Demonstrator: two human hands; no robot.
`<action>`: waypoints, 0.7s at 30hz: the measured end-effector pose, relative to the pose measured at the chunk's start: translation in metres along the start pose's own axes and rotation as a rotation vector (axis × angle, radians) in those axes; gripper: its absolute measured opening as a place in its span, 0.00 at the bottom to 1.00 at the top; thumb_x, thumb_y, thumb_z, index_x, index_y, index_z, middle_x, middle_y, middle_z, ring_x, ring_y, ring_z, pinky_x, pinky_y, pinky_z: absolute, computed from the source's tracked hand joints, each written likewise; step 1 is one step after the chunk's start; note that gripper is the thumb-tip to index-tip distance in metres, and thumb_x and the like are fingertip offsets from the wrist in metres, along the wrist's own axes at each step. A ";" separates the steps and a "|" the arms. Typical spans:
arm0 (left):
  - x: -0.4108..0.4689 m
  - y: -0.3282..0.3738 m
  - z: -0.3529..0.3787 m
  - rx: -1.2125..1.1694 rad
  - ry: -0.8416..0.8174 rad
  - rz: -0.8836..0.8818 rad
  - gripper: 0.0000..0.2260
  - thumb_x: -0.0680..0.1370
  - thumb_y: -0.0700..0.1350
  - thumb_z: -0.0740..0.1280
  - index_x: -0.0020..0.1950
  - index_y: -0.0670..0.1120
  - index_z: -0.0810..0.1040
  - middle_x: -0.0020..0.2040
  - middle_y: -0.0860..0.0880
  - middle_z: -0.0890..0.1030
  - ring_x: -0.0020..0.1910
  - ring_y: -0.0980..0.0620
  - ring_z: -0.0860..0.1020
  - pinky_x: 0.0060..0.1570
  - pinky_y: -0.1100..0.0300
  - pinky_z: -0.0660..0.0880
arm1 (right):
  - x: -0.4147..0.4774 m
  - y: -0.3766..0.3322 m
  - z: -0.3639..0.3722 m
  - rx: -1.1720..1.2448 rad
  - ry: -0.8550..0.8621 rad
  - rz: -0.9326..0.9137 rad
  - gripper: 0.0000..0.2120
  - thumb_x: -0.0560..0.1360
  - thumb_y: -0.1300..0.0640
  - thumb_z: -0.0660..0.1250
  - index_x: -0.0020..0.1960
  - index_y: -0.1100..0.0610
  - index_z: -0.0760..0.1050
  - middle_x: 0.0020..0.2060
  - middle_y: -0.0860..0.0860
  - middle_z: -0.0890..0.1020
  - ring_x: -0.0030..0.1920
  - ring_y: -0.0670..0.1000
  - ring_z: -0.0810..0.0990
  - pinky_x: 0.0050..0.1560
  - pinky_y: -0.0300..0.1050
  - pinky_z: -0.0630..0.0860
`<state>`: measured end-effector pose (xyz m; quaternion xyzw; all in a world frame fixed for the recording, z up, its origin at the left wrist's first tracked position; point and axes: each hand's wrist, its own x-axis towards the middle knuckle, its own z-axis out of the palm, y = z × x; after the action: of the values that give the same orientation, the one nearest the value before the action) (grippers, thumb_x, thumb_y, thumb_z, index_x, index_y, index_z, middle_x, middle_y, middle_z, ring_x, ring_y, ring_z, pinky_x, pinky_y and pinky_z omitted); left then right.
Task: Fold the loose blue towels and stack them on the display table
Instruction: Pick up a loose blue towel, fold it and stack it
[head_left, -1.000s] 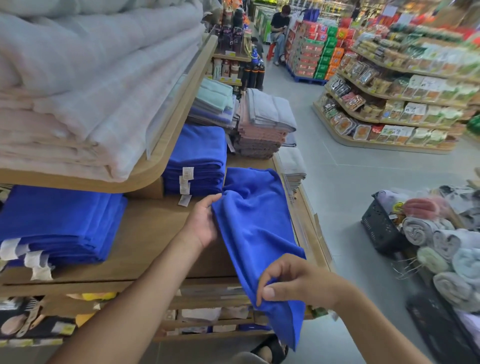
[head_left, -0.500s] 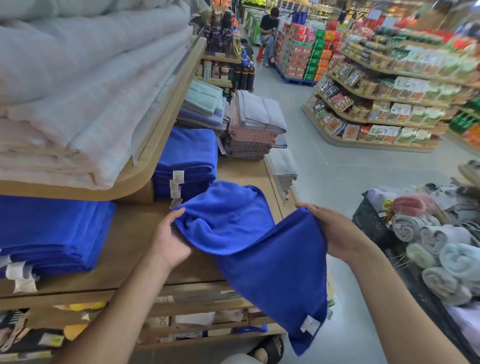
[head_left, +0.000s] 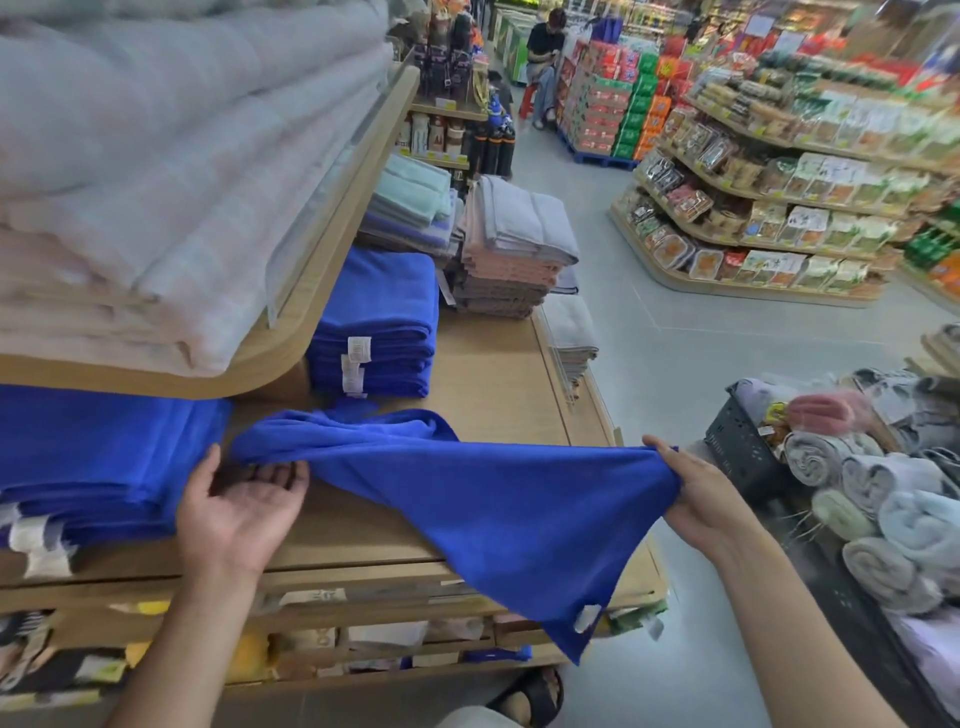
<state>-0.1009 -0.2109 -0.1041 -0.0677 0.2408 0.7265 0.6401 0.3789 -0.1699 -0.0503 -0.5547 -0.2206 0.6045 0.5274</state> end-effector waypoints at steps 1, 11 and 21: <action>0.003 0.004 0.002 0.015 0.008 0.021 0.24 0.77 0.52 0.71 0.72 0.50 0.73 0.67 0.45 0.80 0.63 0.45 0.81 0.62 0.48 0.74 | 0.001 -0.001 -0.004 0.002 0.010 -0.006 0.10 0.83 0.58 0.64 0.58 0.60 0.81 0.51 0.57 0.83 0.45 0.53 0.82 0.45 0.46 0.80; 0.024 0.025 0.026 0.324 0.079 0.131 0.13 0.75 0.49 0.73 0.58 0.50 0.80 0.55 0.48 0.85 0.57 0.49 0.83 0.58 0.52 0.78 | -0.013 -0.029 -0.046 0.068 -0.039 -0.130 0.14 0.85 0.62 0.57 0.64 0.61 0.79 0.50 0.58 0.85 0.47 0.53 0.85 0.46 0.42 0.84; -0.021 -0.020 0.080 1.154 -0.308 0.334 0.08 0.74 0.56 0.72 0.42 0.52 0.79 0.43 0.43 0.83 0.45 0.47 0.77 0.45 0.53 0.71 | -0.091 -0.056 0.059 -0.386 -0.772 -0.037 0.03 0.73 0.63 0.73 0.45 0.57 0.83 0.40 0.58 0.82 0.37 0.53 0.81 0.37 0.42 0.79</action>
<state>-0.0611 -0.1933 -0.0306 0.4337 0.5070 0.5709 0.4785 0.3320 -0.2122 0.0545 -0.3724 -0.5204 0.7059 0.3037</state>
